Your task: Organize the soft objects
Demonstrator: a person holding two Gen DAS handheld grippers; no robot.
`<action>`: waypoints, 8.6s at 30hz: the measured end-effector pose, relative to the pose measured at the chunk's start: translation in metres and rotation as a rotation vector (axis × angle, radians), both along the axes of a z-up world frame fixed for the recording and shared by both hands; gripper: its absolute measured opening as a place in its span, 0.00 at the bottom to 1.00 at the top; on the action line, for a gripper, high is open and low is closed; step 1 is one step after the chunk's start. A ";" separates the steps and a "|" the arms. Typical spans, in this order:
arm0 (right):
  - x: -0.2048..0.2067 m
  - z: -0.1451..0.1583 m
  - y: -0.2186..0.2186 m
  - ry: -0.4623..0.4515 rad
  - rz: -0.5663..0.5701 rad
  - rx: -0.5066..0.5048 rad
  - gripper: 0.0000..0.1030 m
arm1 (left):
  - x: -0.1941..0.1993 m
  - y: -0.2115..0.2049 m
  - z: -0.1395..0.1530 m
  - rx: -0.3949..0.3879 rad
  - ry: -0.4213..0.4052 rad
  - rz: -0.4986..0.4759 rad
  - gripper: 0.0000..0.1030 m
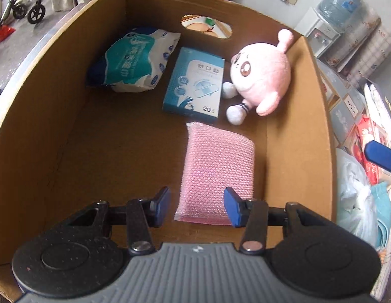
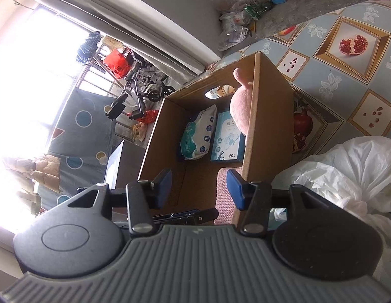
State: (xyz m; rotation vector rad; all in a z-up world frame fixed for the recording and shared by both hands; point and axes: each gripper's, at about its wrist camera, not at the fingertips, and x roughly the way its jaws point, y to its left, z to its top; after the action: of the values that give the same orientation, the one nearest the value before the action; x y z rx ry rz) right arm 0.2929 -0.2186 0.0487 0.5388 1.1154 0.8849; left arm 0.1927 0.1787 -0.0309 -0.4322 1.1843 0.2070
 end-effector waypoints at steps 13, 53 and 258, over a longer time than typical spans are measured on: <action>0.008 -0.009 0.007 0.019 -0.001 -0.006 0.47 | 0.025 0.004 -0.038 -0.197 0.108 -0.007 0.43; -0.062 0.044 -0.188 -0.267 -0.321 -0.275 0.69 | -0.045 -0.159 0.116 0.223 -0.542 -0.439 0.77; 0.044 -0.089 -0.255 0.159 -0.254 -0.089 0.15 | 0.106 -0.299 0.007 -0.240 0.016 -0.640 0.45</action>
State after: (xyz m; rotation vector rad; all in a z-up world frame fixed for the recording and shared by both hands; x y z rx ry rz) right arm 0.3366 -0.4741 -0.0407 0.6695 1.1935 0.5775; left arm 0.2985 -0.1203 -0.0235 -0.2401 1.3107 -0.4886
